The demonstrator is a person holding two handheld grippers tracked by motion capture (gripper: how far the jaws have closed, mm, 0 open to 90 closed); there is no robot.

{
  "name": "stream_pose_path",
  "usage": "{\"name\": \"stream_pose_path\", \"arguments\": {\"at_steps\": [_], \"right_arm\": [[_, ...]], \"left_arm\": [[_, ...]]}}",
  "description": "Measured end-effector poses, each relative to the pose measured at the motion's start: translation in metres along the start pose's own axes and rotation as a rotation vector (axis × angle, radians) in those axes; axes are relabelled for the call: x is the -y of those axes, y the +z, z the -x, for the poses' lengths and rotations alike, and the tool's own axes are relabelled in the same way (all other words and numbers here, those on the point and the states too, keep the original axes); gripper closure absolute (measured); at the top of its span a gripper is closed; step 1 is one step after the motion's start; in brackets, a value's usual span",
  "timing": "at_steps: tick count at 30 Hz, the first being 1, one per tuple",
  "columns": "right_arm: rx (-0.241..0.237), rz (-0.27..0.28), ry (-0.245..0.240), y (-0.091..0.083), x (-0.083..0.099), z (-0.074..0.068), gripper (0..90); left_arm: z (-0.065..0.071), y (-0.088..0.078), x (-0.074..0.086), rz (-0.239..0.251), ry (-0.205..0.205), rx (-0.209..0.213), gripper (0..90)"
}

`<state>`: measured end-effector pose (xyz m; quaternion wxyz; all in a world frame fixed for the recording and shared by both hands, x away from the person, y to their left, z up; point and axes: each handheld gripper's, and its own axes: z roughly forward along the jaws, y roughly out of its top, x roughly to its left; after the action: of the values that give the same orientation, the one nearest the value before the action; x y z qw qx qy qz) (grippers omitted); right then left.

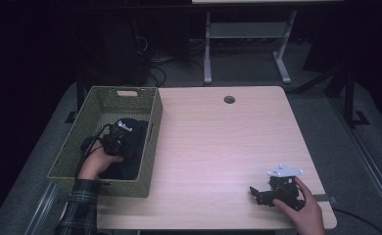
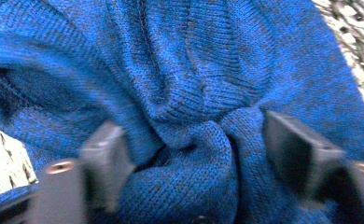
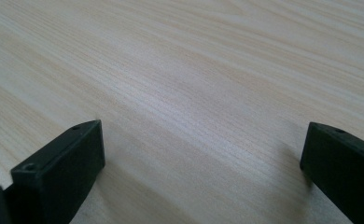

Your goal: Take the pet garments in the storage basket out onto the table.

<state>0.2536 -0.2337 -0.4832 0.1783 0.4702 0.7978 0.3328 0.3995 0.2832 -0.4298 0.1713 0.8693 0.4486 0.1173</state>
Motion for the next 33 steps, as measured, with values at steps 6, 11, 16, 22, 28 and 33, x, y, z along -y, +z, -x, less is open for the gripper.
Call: {"name": "stream_pose_path", "arguments": {"at_steps": [6,11,16,22,28,33], "right_arm": [[0.000,0.000,0.000,0.000,0.000,0.000,0.0],[0.000,0.000,0.000,0.000,0.000,0.000,0.0],[-0.001,0.000,0.000,0.000,0.000,0.000,0.0],[-0.001,0.000,0.000,0.000,0.000,0.000,0.0],[-0.001,0.000,0.000,0.000,0.000,0.000,0.0],[-0.001,0.000,-0.001,0.000,0.000,0.000,0.0]], "left_arm": [[0.000,-0.005,-0.002,-0.026,-0.016,0.006,65.2],[-0.004,-0.011,-0.002,-0.019,-0.052,0.030,69.4],[-0.010,-0.023,-0.002,0.061,-0.100,0.056,69.3],[-0.019,-0.037,0.002,0.168,-0.163,0.084,69.8],[-0.025,-0.050,0.006,0.256,-0.203,0.104,69.8],[-0.030,-0.061,0.009,0.352,-0.235,0.148,69.8]]}}
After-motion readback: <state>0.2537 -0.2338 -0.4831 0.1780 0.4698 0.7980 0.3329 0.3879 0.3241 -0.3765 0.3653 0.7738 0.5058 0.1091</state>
